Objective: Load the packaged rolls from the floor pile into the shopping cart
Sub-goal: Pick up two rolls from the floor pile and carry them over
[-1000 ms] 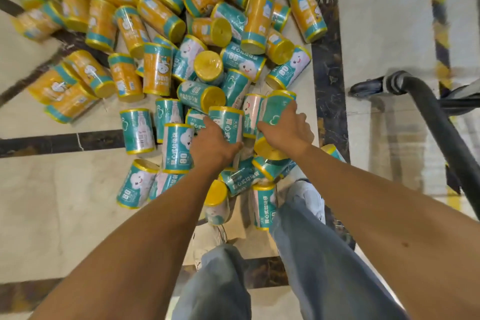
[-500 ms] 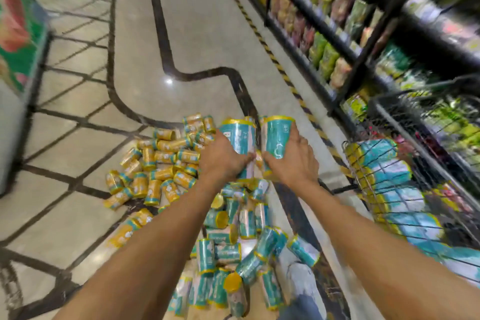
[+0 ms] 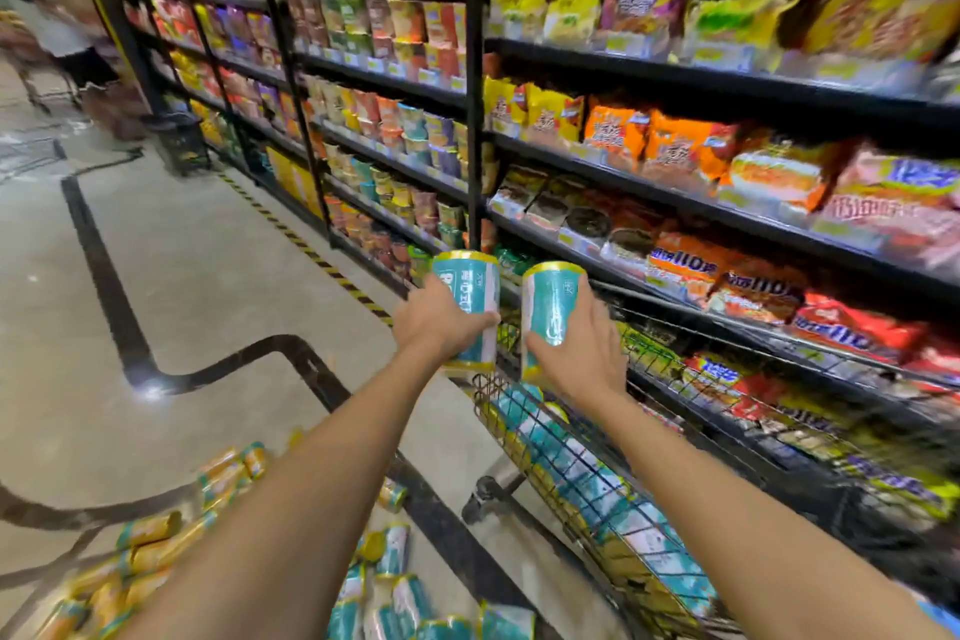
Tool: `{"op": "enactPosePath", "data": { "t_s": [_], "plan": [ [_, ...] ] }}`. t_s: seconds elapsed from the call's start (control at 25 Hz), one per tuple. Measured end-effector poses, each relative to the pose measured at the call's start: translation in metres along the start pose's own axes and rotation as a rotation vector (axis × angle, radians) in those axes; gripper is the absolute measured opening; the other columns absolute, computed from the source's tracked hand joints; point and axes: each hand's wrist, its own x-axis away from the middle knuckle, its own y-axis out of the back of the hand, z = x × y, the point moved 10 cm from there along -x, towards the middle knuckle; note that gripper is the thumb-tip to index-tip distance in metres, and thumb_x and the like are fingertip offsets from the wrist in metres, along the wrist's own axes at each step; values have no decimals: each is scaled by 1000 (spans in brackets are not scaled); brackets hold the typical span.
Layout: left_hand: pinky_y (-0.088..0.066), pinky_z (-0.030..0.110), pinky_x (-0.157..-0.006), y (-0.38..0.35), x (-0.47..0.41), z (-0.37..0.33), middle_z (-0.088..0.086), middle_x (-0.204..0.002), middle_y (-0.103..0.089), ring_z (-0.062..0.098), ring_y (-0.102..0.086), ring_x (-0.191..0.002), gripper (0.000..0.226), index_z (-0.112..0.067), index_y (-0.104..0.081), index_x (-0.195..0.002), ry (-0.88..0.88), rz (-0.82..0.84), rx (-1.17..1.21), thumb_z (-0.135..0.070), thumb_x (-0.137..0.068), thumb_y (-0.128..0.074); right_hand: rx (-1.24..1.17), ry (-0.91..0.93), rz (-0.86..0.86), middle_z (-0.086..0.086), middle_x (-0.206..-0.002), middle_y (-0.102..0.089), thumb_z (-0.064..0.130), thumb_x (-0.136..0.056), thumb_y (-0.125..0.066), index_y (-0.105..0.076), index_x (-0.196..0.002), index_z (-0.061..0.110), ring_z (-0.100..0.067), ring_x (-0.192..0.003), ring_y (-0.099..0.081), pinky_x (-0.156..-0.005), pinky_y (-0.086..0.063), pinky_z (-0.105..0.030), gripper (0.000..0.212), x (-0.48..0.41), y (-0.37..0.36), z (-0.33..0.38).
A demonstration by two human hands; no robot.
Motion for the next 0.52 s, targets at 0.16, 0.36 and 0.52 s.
{"op": "enactPosePath", "data": {
  "t_s": [0.16,0.36,0.52],
  "plan": [
    [-47,39,-86,-58,8,-85,14,-124,-56,33,-53,-115,86,-7,-41,-127,-85,67,-64,-60,-69,-73,8,-121,-23,-10,-149,-31,49,-85,-59,0,-153,18,-32,-131,-37,-98,-38,-40,95,-10,42,-84],
    [-48,39,-85,-123,22,-154,14,-123,-58,33,-57,-112,86,-8,-39,-129,-196,167,-209,-63,-71,-69,-5,-272,-12,-10,-146,-35,49,-84,-60,-4,-152,16,-30,-128,-42,-93,-42,-37,94,-8,57,-169],
    [-48,39,-87,-167,25,-174,14,-124,-58,33,-57,-113,86,-7,-39,-131,-211,256,-261,-62,-71,-70,9,-375,13,-12,-146,-35,53,-86,-57,0,-152,14,-31,-126,-45,-94,-42,-36,95,-6,48,-214]
  ]
}}
